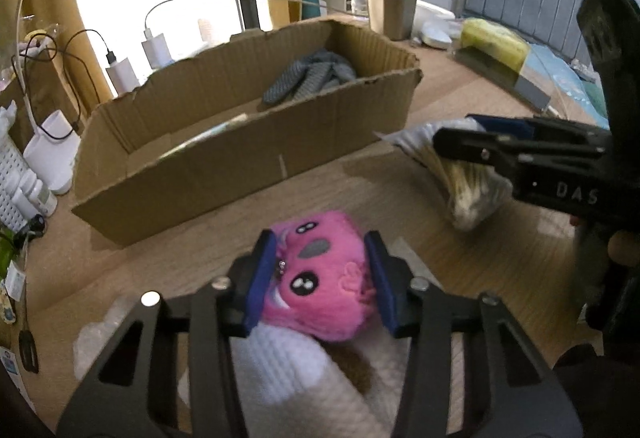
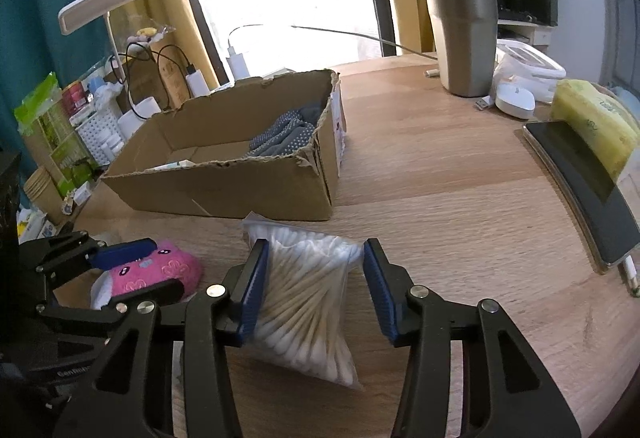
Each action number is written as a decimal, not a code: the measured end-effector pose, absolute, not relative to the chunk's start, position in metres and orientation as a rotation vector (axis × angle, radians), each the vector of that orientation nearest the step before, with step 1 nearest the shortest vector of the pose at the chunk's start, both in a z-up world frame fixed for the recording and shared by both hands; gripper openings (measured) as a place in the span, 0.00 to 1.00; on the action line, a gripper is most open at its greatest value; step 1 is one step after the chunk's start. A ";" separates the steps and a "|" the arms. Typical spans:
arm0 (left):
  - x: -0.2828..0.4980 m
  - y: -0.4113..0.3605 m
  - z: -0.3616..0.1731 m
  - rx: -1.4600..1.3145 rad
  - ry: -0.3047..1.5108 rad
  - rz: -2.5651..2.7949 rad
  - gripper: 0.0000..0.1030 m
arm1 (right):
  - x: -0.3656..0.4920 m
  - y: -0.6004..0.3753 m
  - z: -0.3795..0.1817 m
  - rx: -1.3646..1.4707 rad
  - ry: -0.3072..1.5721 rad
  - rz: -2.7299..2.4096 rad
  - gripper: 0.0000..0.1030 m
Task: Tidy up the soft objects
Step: 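Lower the pink plush and cotton swab bag into the box and open both grippers, then move both grippers back toward the white towel on the desk, then grasp a white towel with the right gripper while the left grasps another towel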
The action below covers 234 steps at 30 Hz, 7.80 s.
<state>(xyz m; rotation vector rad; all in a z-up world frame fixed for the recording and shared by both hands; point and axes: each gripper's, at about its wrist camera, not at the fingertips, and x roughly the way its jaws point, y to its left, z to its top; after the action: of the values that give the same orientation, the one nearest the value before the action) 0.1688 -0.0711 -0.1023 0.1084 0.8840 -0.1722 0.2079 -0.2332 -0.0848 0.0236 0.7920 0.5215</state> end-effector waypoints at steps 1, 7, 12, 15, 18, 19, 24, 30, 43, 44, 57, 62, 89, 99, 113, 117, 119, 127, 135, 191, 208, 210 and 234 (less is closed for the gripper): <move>0.168 -0.070 -0.100 0.097 0.877 -0.179 0.43 | 0.207 -0.234 -0.084 0.024 0.789 0.521 0.48; 0.161 -0.064 -0.085 0.044 0.836 -0.206 0.42 | 0.204 -0.239 -0.077 0.031 0.765 0.513 0.48; 0.156 -0.058 -0.070 0.001 0.785 -0.225 0.42 | 0.200 -0.241 -0.067 0.026 0.737 0.506 0.48; 0.153 -0.052 -0.062 -0.037 0.752 -0.241 0.42 | 0.197 -0.239 -0.061 0.021 0.725 0.508 0.48; 0.149 -0.046 -0.053 -0.058 0.716 -0.236 0.42 | 0.194 -0.235 -0.054 0.011 0.709 0.516 0.48; 0.148 -0.045 -0.051 -0.062 0.706 -0.231 0.42 | 0.193 -0.233 -0.053 0.007 0.704 0.519 0.48; 0.144 -0.031 -0.041 -0.075 0.671 -0.206 0.42 | 0.190 -0.227 -0.043 -0.012 0.684 0.528 0.48; 0.141 -0.013 -0.035 -0.096 0.642 -0.176 0.42 | 0.189 -0.215 -0.033 -0.031 0.666 0.535 0.48; 0.151 0.033 -0.029 -0.143 0.604 -0.082 0.42 | 0.203 -0.186 -0.013 -0.065 0.628 0.565 0.48; 0.153 0.035 -0.029 -0.146 0.602 -0.077 0.42 | 0.204 -0.184 -0.013 -0.067 0.626 0.568 0.48; 0.174 0.057 -0.028 -0.152 0.584 0.006 0.42 | 0.228 -0.157 -0.008 -0.094 0.617 0.600 0.48; 0.187 0.061 -0.032 -0.147 0.590 0.020 0.42 | 0.238 -0.151 -0.011 -0.092 0.622 0.602 0.48; 0.235 0.066 -0.058 -0.142 0.666 0.057 0.45 | 0.280 -0.135 -0.035 -0.094 0.680 0.613 0.55; 0.223 0.061 -0.048 -0.136 0.644 0.069 0.76 | 0.265 -0.144 -0.022 -0.089 0.652 0.599 0.59; 0.186 0.054 -0.025 -0.147 0.578 0.052 0.78 | 0.229 -0.153 -0.004 -0.099 0.610 0.571 0.59; 0.176 0.053 -0.021 -0.146 0.567 0.050 0.78 | 0.219 -0.153 0.000 -0.102 0.598 0.573 0.59; 0.170 0.051 -0.020 -0.144 0.563 0.049 0.78 | 0.215 -0.154 0.001 -0.102 0.594 0.573 0.59; 0.147 0.048 -0.018 -0.148 0.549 0.042 0.78 | 0.194 -0.154 0.004 -0.114 0.586 0.577 0.59; 0.128 0.045 -0.019 -0.153 0.544 0.033 0.78 | 0.176 -0.153 0.003 -0.122 0.590 0.579 0.59; 0.111 -0.004 -0.109 -0.152 0.799 -0.082 0.76 | 0.136 -0.156 -0.100 -0.250 0.813 0.641 0.08; 0.096 -0.001 -0.076 -0.145 0.698 -0.123 0.21 | 0.148 -0.197 -0.065 -0.172 0.692 0.508 0.08; 0.095 0.005 -0.074 -0.149 0.692 -0.107 0.21 | 0.147 -0.193 -0.068 -0.177 0.712 0.523 0.24; 0.091 0.013 -0.070 -0.160 0.670 -0.091 0.21 | 0.128 -0.160 -0.107 -0.317 0.818 0.643 0.13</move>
<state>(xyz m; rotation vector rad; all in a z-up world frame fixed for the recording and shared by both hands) 0.0910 0.0134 -0.0702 -0.1602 0.6701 -0.0909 0.1276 -0.1595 -0.1067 -0.3170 0.8179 0.6431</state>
